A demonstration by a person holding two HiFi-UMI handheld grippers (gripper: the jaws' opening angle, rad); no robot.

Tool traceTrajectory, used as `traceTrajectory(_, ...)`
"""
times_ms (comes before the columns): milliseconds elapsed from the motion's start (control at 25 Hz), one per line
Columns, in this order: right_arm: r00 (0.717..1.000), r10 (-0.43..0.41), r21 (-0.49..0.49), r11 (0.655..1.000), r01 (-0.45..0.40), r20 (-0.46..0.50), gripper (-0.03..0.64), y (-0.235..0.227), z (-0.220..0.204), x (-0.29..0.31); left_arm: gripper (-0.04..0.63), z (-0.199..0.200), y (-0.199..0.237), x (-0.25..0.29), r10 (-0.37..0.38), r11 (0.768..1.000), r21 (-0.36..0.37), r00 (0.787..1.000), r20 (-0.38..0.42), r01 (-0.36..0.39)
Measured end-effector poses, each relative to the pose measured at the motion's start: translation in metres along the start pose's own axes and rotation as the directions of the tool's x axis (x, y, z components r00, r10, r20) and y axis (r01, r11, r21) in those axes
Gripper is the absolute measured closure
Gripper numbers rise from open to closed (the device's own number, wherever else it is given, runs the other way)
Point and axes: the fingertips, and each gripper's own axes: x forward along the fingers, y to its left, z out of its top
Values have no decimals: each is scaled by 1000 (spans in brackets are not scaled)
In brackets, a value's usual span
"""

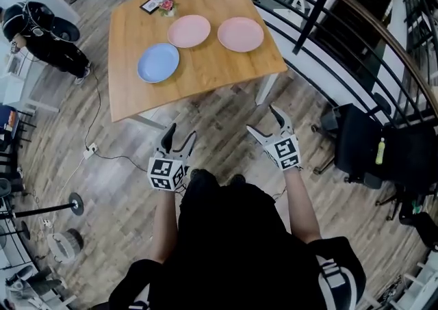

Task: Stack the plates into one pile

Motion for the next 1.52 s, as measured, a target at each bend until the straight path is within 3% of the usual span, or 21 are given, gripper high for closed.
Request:
traceTrajectory(600, 999, -18, 5, 1000, 18, -40, 215, -16, -8, 20, 307, 6, 8, 29, -53, 998, 18, 998, -25, 53)
traceTrajectory(1040, 996, -29, -43, 999, 25, -83, 218, -27, 17, 73, 307, 21, 53, 75, -93, 995, 22, 995, -31, 94)
traceTrajectory(1520, 987, -124, 19, 992, 126, -103, 218, -51, 28, 127, 307, 44, 105, 138, -189, 981, 43, 981, -45, 191)
